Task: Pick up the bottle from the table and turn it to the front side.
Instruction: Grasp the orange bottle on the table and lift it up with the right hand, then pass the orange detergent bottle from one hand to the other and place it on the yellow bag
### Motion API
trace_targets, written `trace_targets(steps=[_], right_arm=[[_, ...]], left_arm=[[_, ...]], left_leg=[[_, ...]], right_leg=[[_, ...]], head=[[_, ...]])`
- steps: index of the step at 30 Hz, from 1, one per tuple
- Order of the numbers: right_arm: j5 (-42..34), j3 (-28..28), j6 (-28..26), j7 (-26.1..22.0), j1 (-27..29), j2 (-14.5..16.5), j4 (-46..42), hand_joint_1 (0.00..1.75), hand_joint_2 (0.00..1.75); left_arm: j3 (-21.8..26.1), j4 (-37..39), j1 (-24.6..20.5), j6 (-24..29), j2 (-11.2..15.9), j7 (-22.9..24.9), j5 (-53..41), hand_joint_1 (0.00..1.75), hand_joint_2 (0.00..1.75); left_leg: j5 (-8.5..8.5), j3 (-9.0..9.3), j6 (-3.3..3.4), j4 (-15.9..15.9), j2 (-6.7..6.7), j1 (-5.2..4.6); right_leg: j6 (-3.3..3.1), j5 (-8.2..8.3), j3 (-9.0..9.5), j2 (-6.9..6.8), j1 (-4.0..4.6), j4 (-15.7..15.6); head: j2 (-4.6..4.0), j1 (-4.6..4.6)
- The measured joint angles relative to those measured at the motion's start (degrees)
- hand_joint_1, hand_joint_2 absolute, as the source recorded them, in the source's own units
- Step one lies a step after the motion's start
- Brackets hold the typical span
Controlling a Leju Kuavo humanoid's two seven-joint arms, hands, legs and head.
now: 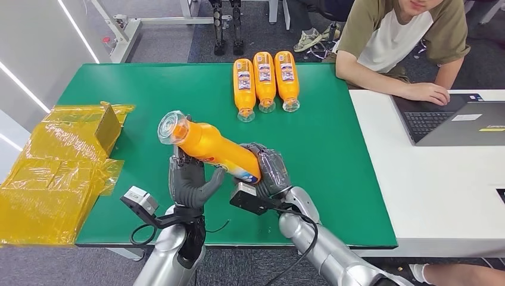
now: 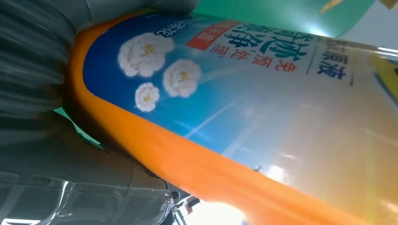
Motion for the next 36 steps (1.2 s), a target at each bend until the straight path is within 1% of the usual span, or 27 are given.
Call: trace_targets(steps=[3, 5, 12, 17, 18, 19, 21, 22, 23, 36], right_arm=[[1.31, 2.04, 4.36, 1.25, 1.19, -0.61, -1.44, 1.75, 1.75], [2.36, 2.74, 5.36, 1.54, 1.69, -1.07, -2.13, 1.75, 1.75], [4.66, 3.88, 7.75, 2.59, 2.45, -2.98, -3.86, 1.75, 1.75], [6.61, 4.32, 8.02, 3.86, 3.4, -4.33, -5.27, 1.75, 1.75], [6.96, 4.36, 8.02, 4.14, 3.59, -4.52, -5.52, 1.75, 1.75], [7.33, 4.39, 8.02, 4.38, 3.76, -4.69, -5.73, 1.75, 1.75], [8.0, 4.41, 8.02, 4.78, 3.99, -4.96, -6.03, 1.75, 1.75], [8.26, 4.41, 8.02, 4.91, 4.05, -5.07, -6.14, 1.75, 1.75], [8.44, 4.41, 8.01, 5.02, 4.09, -5.16, -6.23, 1.75, 1.75], [10.47, 3.91, 6.74, 5.4, 4.32, -5.43, -6.53, 1.75, 1.75]], left_arm=[[0.97, 1.21, 0.04, 0.34, -0.02, 0.25, 1.0, 0.0, 1.75], [1.24, 1.6, 0.05, 0.46, -0.02, 0.19, 1.09, 0.0, 1.75], [1.5, 2.91, 0.1, 0.61, -0.02, -0.14, 1.12, 0.0, 1.75], [1.62, 3.57, 0.18, 0.73, -0.01, -0.27, 1.1, 0.0, 1.75], [1.63, 3.6, 0.24, 0.78, 0.01, -0.28, 1.09, 0.03, 1.75], [1.64, 3.6, 0.3, 0.82, 0.02, -0.28, 1.07, 0.23, 1.75], [1.65, 3.6, 0.43, 0.87, 0.03, -0.3, 1.02, 1.1, 1.75], [1.66, 3.59, 0.48, 0.84, 0.04, -0.3, 1.02, 1.51, 1.75], [1.66, 3.58, 0.53, 0.8, 0.04, -0.31, 1.02, 1.75, 1.75], [1.66, 3.09, 0.73, -0.24, 0.07, -0.32, 1.01, 1.75, 1.75]], left_leg=[[0.0, -0.01, 0.0, 0.0, 0.01, -0.01], [-0.01, -0.02, 0.0, 0.0, 0.03, -0.02], [-0.01, -0.03, 0.0, 0.01, 0.05, -0.02], [-0.01, -0.04, 0.0, 0.01, 0.06, -0.02], [-0.01, -0.04, 0.0, 0.01, 0.07, -0.02], [-0.01, -0.04, 0.0, 0.01, 0.07, -0.02], [-0.01, -0.05, 0.0, 0.01, 0.08, -0.02], [-0.01, -0.05, 0.0, 0.01, 0.08, -0.02], [-0.01, -0.05, 0.0, 0.01, 0.09, -0.02], [-0.01, -0.05, 0.0, 0.01, 0.14, -0.02]], right_leg=[[0.0, 0.0, -0.03, 0.02, -0.01, -0.01], [0.0, 0.0, -0.05, 0.04, -0.01, -0.01], [0.0, 0.0, -0.07, 0.08, -0.02, -0.01], [0.0, 0.0, -0.09, 0.11, -0.02, -0.01], [0.0, 0.0, -0.1, 0.11, -0.02, -0.01], [0.0, 0.0, -0.11, 0.12, -0.02, -0.01], [0.0, 0.0, -0.12, 0.14, -0.02, -0.01], [0.0, 0.0, -0.12, 0.14, -0.02, -0.01], [0.0, 0.0, -0.12, 0.14, -0.01, -0.01], [0.0, 0.0, -0.13, 0.16, -0.02, -0.01]], head=[[0.01, -0.01], [0.0, -0.01], [0.01, -0.01], [0.01, 0.0], [0.01, -0.01], [0.01, -0.01], [0.01, -0.01], [0.01, -0.01], [0.01, -0.01], [0.01, -0.01]])
